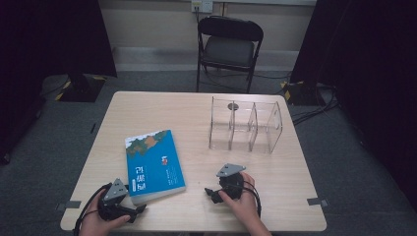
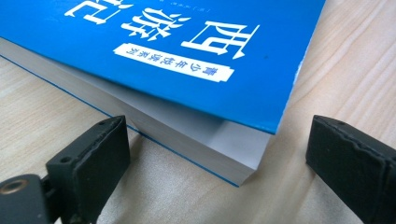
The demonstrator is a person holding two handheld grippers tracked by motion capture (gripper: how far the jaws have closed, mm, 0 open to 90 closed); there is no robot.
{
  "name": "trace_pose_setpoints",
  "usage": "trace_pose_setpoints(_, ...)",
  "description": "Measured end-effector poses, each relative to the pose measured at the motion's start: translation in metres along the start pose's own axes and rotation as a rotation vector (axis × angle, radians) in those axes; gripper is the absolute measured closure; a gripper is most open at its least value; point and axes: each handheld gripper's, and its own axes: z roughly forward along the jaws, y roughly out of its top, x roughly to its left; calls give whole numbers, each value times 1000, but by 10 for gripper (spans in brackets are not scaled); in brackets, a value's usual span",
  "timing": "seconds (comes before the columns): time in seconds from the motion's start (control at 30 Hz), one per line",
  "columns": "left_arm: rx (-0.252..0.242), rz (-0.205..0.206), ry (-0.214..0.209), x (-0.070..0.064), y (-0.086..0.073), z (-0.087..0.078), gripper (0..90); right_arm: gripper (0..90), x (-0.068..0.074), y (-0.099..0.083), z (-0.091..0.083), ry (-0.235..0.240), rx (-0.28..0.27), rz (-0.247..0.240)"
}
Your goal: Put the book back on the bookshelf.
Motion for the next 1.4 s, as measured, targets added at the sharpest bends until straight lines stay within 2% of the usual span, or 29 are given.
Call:
trace_pose_setpoints(0.07,12,8,7,1,0,-1,73,128,0,0,0,1,0,0)
trace_pose_setpoints(0.13,-15,-29,36,1,0,-2,130,128,0,0,0,0,0,-1)
trace_pose_setpoints(0.2,-7,-33,47,2,1,-4,214,127,0,0,0,-1,0,0)
trace_pose_setpoints(0.33,30,-33,51,1,4,-5,226,126,0,0,0,-2,0,1)
trace_pose_setpoints(0.53,64,-68,53,0,10,-5,241,123,1,0,1,-8,-2,1)
trace_pose_setpoints(0.63,104,-68,52,0,16,-6,242,121,2,1,1,-13,-2,5)
trace_pose_setpoints(0.7,102,-81,49,0,16,-6,245,120,2,1,1,-17,-2,7)
trace_pose_setpoints(0.9,91,-83,52,0,20,-10,255,118,6,3,3,-18,1,15)
trace_pose_setpoints(0.97,80,-87,48,0,22,-13,258,118,8,6,5,-20,16,22)
trace_pose_setpoints(1.03,68,-96,45,1,23,-14,260,122,10,10,6,-22,36,7)
trace_pose_setpoints(1.1,38,-121,33,3,25,-17,264,129,13,13,8,-3,43,-2)
trace_pose_setpoints(1.2,33,-122,34,3,26,-17,269,130,16,16,10,8,47,-24)
trace_pose_setpoints(1.33,22,-126,35,3,27,-19,269,130,24,23,15,51,43,-30)
trace_pose_setpoints(1.4,6,-136,32,3,29,-20,269,129,32,32,17,74,29,-50)
